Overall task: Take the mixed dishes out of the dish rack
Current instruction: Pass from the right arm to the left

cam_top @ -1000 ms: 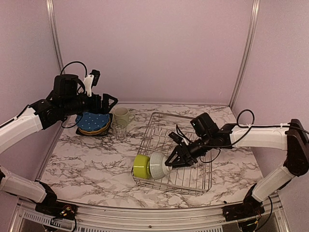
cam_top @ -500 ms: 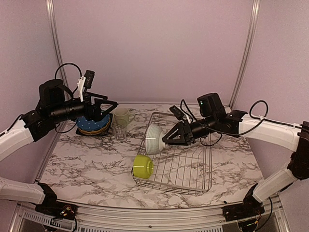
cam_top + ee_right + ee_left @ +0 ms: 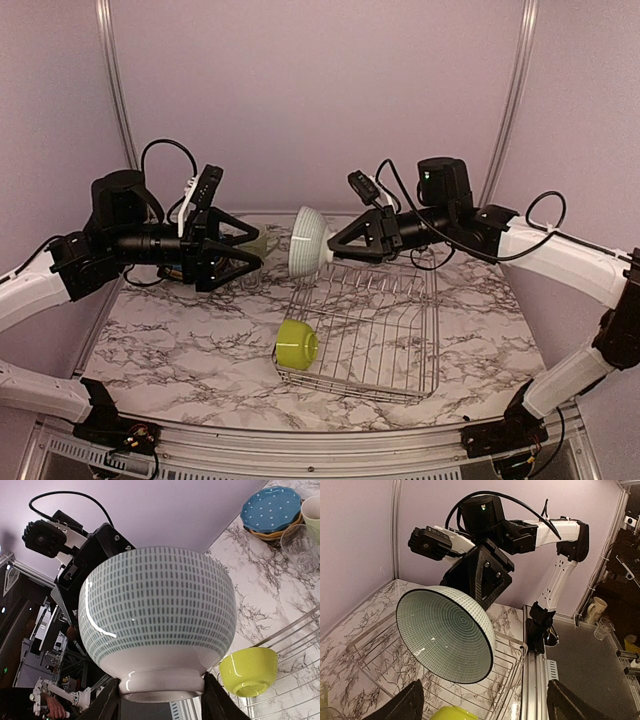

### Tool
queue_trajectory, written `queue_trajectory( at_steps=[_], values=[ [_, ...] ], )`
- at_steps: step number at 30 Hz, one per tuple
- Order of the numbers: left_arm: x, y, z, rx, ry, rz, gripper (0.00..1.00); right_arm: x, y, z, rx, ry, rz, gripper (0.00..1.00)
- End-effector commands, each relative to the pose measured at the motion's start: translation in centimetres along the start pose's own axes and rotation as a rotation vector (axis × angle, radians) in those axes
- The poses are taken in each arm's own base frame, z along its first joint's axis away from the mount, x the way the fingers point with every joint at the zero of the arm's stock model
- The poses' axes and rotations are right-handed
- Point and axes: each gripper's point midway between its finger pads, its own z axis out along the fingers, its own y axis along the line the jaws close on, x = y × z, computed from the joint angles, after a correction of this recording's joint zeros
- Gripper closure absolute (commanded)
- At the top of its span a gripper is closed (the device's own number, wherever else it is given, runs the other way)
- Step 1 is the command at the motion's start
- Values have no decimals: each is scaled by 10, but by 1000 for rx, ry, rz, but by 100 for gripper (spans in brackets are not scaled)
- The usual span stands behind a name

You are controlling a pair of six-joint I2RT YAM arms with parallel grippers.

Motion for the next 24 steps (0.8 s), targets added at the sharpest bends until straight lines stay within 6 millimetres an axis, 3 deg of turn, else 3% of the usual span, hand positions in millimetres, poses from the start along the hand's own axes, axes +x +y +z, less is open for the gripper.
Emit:
queue_trajectory(
  at_steps=[1, 10, 16, 24],
  values=[
    [1, -16, 12, 61, 35, 102, 16, -21, 31, -3, -90, -26, -82, 73],
    [-6, -29, 42, 104, 19, 174, 33, -22, 38, 2, -117, -9, -81, 73],
    [-5, -39, 57, 154, 20, 148, 50, -23, 38, 6, -137, 4, -80, 73],
    [-2, -37, 63, 163, 30, 92, 92, -24, 40, 8, -171, 25, -94, 73]
  ],
)
